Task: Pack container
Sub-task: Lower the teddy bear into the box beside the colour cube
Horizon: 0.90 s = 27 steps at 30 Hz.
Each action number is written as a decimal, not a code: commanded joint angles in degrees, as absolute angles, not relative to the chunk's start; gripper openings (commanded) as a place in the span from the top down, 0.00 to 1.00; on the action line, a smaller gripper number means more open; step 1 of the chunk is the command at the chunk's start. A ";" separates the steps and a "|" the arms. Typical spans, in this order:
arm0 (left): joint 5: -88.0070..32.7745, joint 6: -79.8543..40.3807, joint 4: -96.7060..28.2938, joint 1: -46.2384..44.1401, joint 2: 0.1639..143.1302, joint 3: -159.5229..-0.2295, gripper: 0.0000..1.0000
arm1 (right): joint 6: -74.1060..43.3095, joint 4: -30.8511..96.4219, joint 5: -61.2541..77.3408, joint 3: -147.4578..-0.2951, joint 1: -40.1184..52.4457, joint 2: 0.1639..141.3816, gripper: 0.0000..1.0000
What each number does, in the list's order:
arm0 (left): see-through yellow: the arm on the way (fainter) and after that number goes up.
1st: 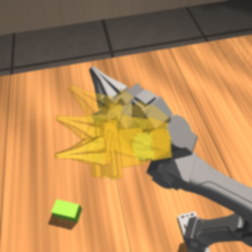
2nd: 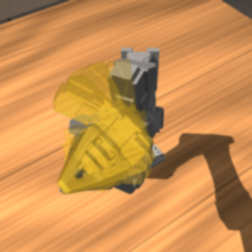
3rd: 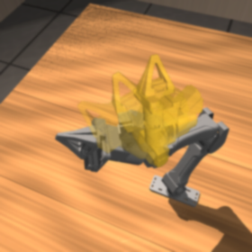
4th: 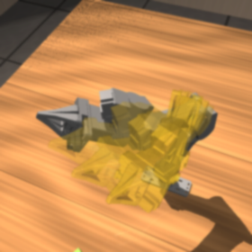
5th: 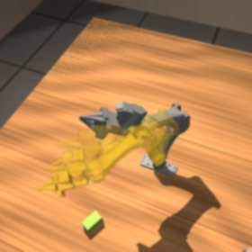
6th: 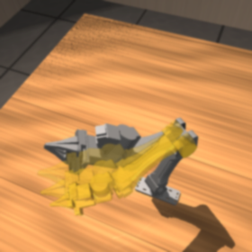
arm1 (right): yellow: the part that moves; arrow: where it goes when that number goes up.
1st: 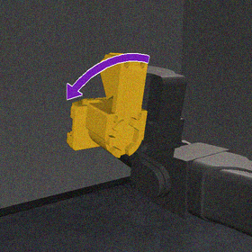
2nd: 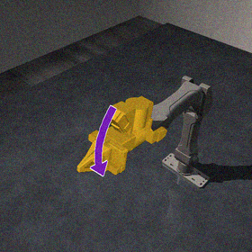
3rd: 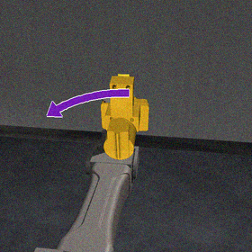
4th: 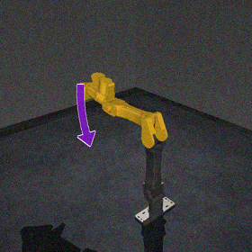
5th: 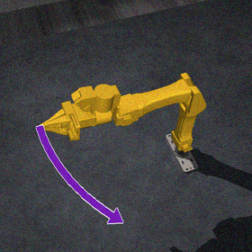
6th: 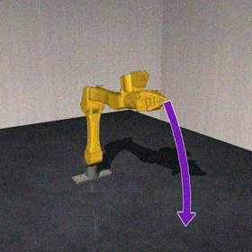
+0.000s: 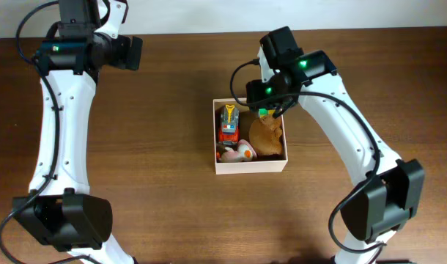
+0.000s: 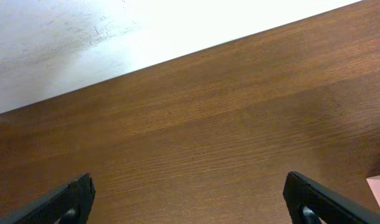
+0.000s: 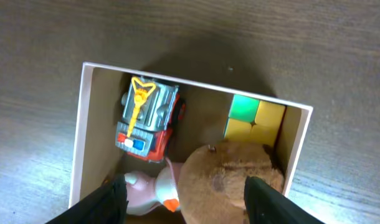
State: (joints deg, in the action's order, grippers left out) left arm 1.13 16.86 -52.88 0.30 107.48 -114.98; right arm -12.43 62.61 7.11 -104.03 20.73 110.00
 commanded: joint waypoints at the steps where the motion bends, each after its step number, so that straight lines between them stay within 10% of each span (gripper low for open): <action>1: 1.30 16.29 -52.75 0.16 107.13 -115.92 0.01 | -11.14 62.33 7.05 -103.66 21.04 112.77 0.36; 27: 1.30 16.27 -52.75 0.16 107.13 -115.92 0.01 | -9.72 67.44 13.39 -100.55 21.06 116.60 0.37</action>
